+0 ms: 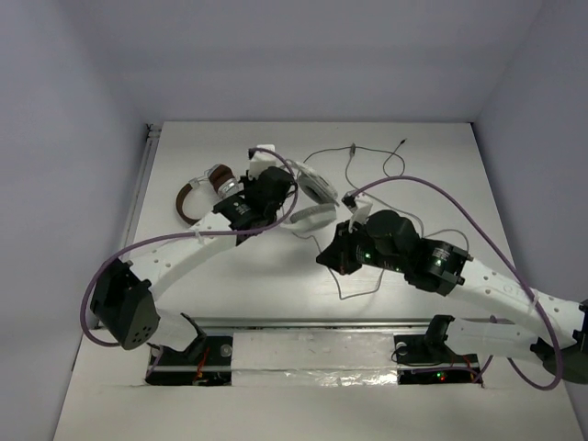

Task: Wrap the headphones

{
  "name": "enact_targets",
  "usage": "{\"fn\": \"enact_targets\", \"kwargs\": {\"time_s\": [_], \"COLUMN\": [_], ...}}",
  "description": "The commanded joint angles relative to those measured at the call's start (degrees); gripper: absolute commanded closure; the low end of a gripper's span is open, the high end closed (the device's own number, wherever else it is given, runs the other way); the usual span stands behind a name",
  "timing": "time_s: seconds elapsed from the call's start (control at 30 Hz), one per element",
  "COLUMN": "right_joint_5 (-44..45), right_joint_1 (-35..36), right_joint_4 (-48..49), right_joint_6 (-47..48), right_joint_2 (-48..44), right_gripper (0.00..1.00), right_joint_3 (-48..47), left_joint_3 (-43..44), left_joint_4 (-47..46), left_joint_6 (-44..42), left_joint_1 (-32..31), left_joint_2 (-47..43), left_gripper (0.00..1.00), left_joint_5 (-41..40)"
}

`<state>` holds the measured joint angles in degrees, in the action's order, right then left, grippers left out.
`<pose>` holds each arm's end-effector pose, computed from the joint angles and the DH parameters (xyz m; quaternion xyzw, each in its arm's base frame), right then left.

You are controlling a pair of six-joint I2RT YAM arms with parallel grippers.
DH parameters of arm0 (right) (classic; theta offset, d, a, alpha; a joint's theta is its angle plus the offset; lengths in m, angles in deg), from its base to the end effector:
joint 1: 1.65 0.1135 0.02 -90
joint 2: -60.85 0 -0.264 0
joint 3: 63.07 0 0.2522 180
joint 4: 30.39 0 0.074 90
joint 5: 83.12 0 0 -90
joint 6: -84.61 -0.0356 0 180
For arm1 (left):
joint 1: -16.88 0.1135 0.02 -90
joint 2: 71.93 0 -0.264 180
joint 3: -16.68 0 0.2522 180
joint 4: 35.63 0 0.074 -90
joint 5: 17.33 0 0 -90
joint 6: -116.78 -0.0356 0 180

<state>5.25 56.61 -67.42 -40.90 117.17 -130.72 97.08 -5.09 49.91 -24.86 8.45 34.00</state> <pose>0.1147 0.1873 0.3352 -0.1744 0.8285 0.3966 0.3549 0.2504 -0.1936 0.3222 -0.0296 0.8351 -0.0084 0.5493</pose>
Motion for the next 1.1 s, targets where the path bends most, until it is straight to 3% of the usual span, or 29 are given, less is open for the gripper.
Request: {"fn": "enact_targets", "kwargs": {"time_s": [0.0,0.23,0.6,0.97,1.07], "right_joint_5": [3.5,14.7,31.1,42.8,45.2], "right_joint_1": [0.7,0.7,-2.1,-2.6,-3.2], "right_joint_4": [-6.3,-10.4,-9.9,-12.8,-13.3], "right_joint_6": [4.7,10.7,13.5,14.0,13.4], "right_joint_2": [1.8,7.2,10.2,11.6,13.1], "right_gripper": [1.00,1.00,1.00,1.00,0.87], "right_joint_3": [-6.2,-13.6,-14.0,-14.8,-14.2], "left_joint_3": [-1.8,-4.1,-7.9,-9.7,-8.4], "left_joint_4": [1.9,8.6,10.6,12.0,11.6], "left_joint_6": [-0.6,-5.5,-9.6,-13.2,-12.6], "left_joint_1": [-4.4,-11.2,-11.2,-11.7,-11.7], "left_joint_2": [-3.3,-5.2,-14.4,-14.2,-14.7], "left_gripper": [1.00,1.00,1.00,1.00,1.00], "left_joint_5": [-4.3,2.2,19.8,27.1,28.5]}}
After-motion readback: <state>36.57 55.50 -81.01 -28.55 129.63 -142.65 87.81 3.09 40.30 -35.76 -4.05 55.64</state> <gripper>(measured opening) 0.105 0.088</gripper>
